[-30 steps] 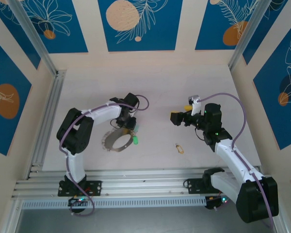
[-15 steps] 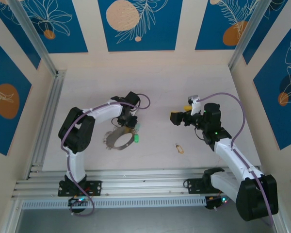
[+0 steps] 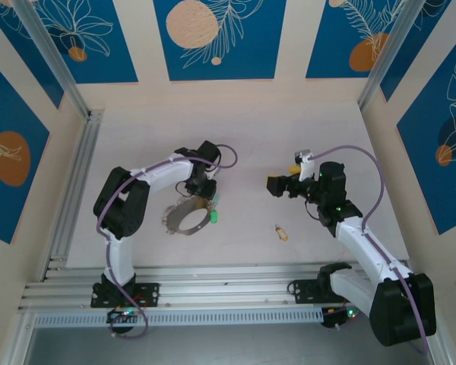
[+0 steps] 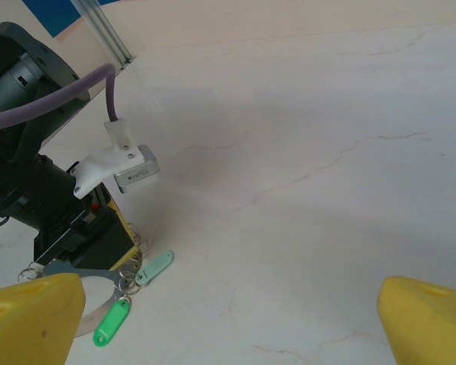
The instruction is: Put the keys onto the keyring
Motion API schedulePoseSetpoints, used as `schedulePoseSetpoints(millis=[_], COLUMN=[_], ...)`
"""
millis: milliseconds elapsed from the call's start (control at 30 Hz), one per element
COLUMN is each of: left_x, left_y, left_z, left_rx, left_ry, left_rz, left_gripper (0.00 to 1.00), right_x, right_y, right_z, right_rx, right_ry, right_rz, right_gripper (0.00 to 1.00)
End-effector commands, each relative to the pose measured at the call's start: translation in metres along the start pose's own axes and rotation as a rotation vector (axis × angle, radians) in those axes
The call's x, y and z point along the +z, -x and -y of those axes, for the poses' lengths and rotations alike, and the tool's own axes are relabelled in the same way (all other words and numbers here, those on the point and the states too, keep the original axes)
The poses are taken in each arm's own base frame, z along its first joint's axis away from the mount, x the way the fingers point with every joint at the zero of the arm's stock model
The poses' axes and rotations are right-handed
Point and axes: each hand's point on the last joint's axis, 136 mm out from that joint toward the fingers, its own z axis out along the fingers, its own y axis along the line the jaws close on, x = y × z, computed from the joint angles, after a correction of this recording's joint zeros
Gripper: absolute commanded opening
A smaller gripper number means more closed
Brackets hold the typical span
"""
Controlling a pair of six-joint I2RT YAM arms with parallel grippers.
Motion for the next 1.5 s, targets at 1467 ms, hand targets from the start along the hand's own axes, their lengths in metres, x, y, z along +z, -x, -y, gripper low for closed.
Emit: schedulePoseSetpoints(millis=[1467], left_x=[0.006], left_y=[0.006], left_z=[0.007], left_rx=[0.014], left_ry=[-0.05], left_rz=[-0.01], left_gripper=[0.0], right_x=[-0.006], right_y=[-0.001], right_z=[0.003], right_rx=[-0.007], right_ry=[-0.017], right_rz=[0.026], right_gripper=[0.99])
